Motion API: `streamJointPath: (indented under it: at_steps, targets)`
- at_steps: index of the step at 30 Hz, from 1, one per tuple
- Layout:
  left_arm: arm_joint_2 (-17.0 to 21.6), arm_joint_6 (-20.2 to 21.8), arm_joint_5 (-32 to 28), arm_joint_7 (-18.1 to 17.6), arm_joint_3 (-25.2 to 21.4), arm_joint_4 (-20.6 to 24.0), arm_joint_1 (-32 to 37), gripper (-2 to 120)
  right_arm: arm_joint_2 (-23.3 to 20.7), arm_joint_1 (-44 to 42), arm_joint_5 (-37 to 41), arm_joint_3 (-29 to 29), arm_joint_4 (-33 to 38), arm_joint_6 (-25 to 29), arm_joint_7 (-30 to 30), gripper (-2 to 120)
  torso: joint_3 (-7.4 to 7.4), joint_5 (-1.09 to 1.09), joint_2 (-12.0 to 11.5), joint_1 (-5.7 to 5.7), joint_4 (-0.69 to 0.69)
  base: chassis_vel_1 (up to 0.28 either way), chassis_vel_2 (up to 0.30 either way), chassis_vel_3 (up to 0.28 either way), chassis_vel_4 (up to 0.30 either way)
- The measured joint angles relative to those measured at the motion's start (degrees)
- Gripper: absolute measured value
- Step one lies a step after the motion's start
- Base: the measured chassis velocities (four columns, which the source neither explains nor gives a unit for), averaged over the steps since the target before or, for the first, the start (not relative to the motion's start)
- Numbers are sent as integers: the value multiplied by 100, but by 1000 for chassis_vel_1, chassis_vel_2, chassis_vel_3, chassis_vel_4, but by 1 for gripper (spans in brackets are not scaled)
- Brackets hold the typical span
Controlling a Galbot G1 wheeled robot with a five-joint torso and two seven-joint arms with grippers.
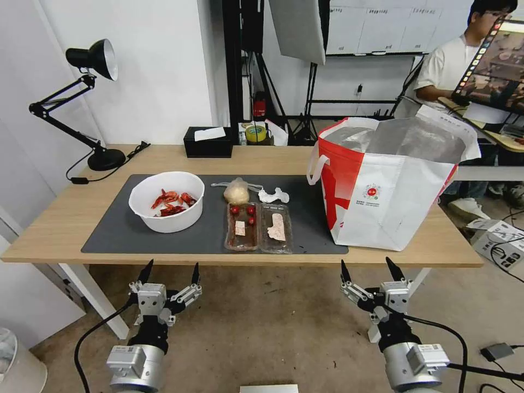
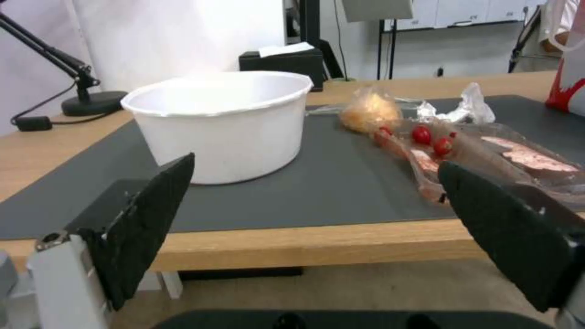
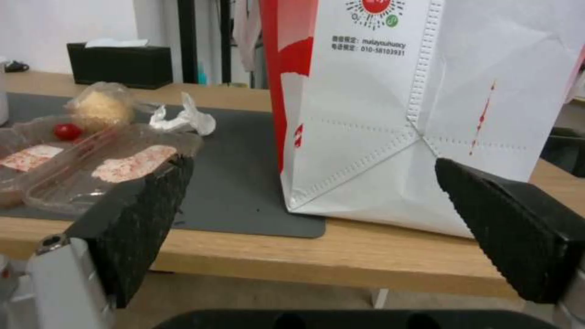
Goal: Pick up the trash from the table and place it into the takeout bag.
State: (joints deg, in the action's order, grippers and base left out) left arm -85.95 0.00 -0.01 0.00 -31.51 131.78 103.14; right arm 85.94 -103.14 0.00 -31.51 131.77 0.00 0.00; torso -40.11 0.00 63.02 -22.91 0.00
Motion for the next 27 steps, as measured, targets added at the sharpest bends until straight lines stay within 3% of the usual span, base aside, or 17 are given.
streamJointPath:
  at_steps: [23,27]
  targets:
    - [11,42,-47,-13,-3,2,-12,100,-73,49,78,-5,6,-113,11,100,0,0,0,0,-1,0,0,0,0]
    - [144,502,-501,-260,-62,69,-155,100,-410,310,468,-59,62,-666,87,100,0,0,0,0,0,0,0,0,0]
